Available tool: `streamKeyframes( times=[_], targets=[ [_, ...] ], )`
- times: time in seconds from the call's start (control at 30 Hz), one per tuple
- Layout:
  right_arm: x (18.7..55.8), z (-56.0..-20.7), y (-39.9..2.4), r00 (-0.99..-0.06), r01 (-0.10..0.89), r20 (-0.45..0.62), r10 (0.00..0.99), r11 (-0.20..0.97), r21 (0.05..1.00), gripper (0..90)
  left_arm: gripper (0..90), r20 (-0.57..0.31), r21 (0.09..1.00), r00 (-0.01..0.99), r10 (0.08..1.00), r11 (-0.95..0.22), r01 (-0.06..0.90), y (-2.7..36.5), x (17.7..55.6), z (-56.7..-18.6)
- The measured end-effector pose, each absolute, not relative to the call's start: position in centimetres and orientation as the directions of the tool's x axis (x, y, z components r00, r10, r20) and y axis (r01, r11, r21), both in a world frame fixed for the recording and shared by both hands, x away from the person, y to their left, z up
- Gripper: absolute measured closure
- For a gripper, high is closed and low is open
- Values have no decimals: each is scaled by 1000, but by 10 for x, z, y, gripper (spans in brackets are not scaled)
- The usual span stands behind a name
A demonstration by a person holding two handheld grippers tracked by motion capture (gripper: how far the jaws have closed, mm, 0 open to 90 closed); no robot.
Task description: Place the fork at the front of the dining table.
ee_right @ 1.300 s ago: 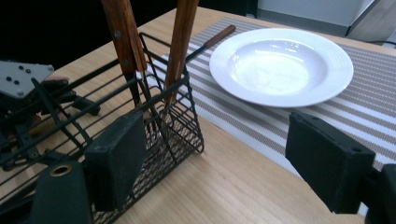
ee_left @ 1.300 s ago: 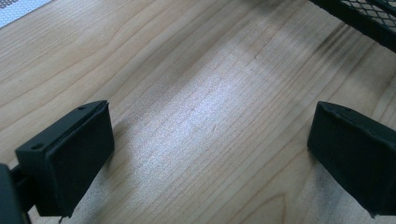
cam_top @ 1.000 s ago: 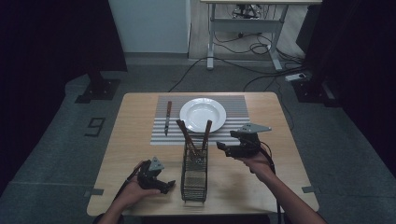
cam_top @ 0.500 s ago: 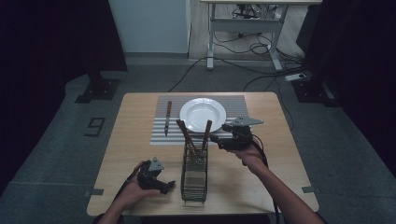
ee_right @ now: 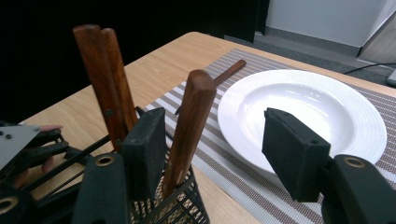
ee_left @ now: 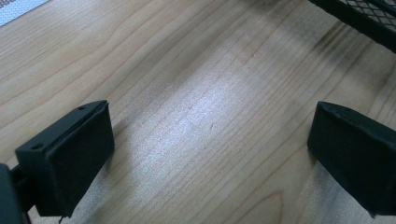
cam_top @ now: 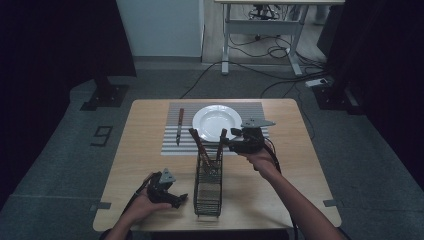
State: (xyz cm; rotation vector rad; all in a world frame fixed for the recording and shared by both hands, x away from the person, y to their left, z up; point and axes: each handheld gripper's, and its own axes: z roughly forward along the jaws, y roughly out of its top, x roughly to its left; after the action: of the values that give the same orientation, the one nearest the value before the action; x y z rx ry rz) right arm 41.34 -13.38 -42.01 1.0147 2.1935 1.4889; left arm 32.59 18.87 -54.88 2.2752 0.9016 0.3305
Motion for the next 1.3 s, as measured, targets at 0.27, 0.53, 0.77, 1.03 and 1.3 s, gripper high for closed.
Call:
streamKeyframes(
  times=[0.27,0.53,0.77,1.03,1.3],
  targets=[
    [423,-428,-126,-730,408,180,659,209,889,546,4,-7,661,730,683,-544,516,189,326,-549],
    [424,-431,-124,-751,416,234,618,168,894,720,4,-7,661,730,683,-545,516,189,326,-549],
    [421,-429,-126,-747,433,273,606,131,892,784,4,-7,661,730,683,-545,516,189,326,-549],
    [415,-419,-128,-759,414,274,590,112,903,805,4,-7,660,732,681,-546,515,189,325,-549],
    [405,-399,-137,-770,352,256,584,55,935,805,4,-5,659,733,680,-549,514,189,325,-549]
  ],
)
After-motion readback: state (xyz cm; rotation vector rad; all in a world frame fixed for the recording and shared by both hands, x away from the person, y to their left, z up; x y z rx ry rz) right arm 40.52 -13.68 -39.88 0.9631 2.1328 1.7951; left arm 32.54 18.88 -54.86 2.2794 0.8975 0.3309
